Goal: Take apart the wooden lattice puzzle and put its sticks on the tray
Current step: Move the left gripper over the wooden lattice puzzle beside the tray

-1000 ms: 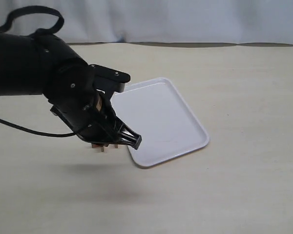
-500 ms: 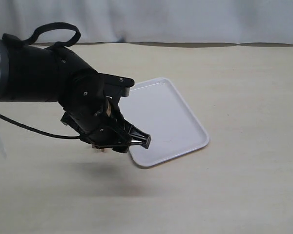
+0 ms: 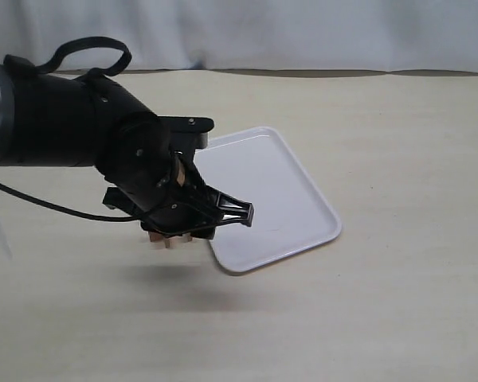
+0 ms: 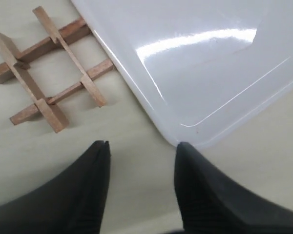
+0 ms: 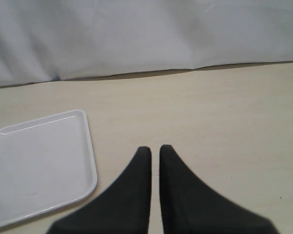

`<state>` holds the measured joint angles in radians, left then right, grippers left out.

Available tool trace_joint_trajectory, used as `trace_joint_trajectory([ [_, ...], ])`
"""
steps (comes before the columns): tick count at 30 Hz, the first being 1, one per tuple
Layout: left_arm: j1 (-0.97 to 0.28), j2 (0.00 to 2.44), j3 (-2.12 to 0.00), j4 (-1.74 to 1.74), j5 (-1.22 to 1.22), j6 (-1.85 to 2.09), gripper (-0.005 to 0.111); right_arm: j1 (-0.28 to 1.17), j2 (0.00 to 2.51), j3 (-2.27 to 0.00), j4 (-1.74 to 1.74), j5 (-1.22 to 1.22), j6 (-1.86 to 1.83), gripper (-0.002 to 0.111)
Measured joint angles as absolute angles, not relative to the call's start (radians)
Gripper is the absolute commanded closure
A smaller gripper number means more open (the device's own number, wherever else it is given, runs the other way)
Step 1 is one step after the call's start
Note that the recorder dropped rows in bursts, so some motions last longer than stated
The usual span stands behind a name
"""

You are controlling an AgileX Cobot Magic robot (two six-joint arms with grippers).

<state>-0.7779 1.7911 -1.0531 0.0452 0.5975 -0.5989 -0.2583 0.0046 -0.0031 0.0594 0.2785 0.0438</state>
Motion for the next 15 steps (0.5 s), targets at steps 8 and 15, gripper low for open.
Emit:
trace_joint_trajectory([
  [8, -0.778, 1.868, -1.054, 0.045, 0.58, -0.601, 0.067, -0.258, 0.005, -0.003, 0.059, 0.278, 0.044, 0.102],
  [15, -0.762, 1.886, -1.054, 0.089, 0.547, -0.66, 0.067, -0.258, 0.005, -0.003, 0.059, 0.278, 0.044, 0.102],
])
